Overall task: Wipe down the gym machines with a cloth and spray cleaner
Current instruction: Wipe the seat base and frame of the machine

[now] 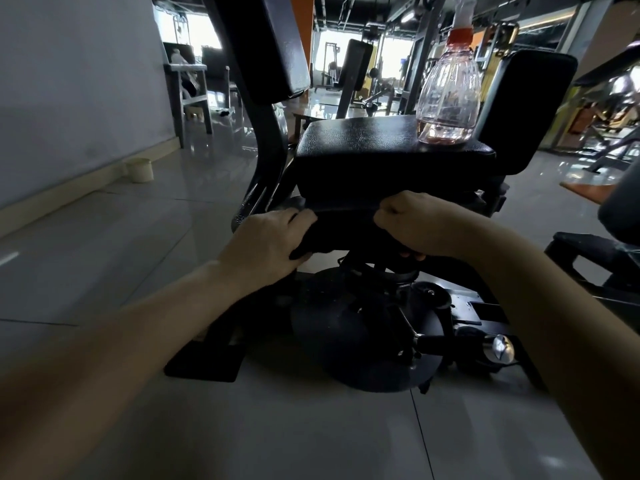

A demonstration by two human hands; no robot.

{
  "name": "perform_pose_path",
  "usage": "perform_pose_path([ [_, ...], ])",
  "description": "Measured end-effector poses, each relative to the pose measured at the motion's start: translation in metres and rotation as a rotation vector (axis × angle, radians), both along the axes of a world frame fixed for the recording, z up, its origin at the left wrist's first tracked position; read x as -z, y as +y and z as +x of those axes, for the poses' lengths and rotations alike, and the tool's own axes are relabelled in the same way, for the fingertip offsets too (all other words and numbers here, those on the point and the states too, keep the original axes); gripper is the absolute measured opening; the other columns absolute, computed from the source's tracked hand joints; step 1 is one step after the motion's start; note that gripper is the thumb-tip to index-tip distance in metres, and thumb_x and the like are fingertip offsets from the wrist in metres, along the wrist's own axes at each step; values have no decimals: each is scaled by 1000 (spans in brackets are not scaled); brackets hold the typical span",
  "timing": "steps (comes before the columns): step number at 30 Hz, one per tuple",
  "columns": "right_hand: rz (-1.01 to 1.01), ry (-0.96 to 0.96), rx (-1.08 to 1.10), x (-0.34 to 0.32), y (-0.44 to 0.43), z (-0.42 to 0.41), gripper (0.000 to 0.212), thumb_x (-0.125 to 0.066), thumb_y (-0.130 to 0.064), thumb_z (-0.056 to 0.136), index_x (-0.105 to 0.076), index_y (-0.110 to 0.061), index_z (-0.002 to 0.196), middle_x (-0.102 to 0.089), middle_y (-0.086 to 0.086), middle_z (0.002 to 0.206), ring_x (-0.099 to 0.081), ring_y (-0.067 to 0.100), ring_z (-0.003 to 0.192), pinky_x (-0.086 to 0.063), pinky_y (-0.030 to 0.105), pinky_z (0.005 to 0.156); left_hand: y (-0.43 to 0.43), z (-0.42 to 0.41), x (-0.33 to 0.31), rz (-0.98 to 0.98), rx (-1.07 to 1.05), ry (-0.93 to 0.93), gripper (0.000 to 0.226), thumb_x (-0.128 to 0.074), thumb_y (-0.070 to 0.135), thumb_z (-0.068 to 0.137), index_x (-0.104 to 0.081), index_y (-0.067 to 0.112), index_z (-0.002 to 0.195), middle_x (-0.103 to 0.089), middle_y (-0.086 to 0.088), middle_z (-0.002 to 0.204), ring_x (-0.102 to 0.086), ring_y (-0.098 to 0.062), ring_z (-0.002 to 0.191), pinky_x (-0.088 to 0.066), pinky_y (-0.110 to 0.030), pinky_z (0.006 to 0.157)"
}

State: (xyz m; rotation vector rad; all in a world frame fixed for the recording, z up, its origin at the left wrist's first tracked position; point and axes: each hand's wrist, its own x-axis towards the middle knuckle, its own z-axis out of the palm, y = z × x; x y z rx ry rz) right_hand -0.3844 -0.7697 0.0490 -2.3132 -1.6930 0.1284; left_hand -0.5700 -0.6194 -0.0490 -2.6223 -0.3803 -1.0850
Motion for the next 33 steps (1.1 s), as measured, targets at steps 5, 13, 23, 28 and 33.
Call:
perform_pose_path([
  [5, 7, -44, 15, 2, -2, 1, 36, -39, -39, 97, -58, -15, 78, -70, 3, 62, -66, 20, 47, -52, 32, 69, -1, -2, -33, -495, 43, 196, 43, -82, 52, 79, -69, 35, 115, -63, 24, 84, -59, 6, 76, -43, -15, 74],
  [13, -1, -9, 17, 1, -2, -1, 34, -40, -37, 97, -61, -14, 82, -71, 5, 62, -66, 23, 48, -53, 31, 65, -22, 6, 10, -275, -132, -85, 43, -79, 12, 81, -58, 10, 118, -65, -11, 104, -66, -33, 96, -53, -43, 82],
  [23, -23, -99, -11, -3, -6, -3, 31, -39, -32, 100, -57, -13, 82, -71, 5, 68, -65, 21, 50, -53, 32, 71, -21, -19, 49, -11, -196, -81, 68, -45, 44, 104, -30, 4, 156, -48, -25, 143, -44, -37, 135, -33, -46, 119],
  [28, -33, -165, -19, -2, -7, -1, 30, -39, -36, 101, -53, -16, 83, -64, 2, 79, -61, 21, 68, -53, 37, 80, -11, -15, 28, -117, -165, -130, 44, -40, 38, 101, -58, 9, 129, -67, -7, 118, -62, -26, 109, -42, -37, 100],
  [33, -55, -204, -15, -1, -7, 0, 28, -38, -37, 102, -52, -18, 86, -62, 3, 87, -61, 26, 80, -51, 38, 80, -29, 1, 19, -343, -174, -368, 35, -34, 31, 107, -65, 15, 104, -66, 2, 96, -60, -16, 92, -37, -25, 91],
])
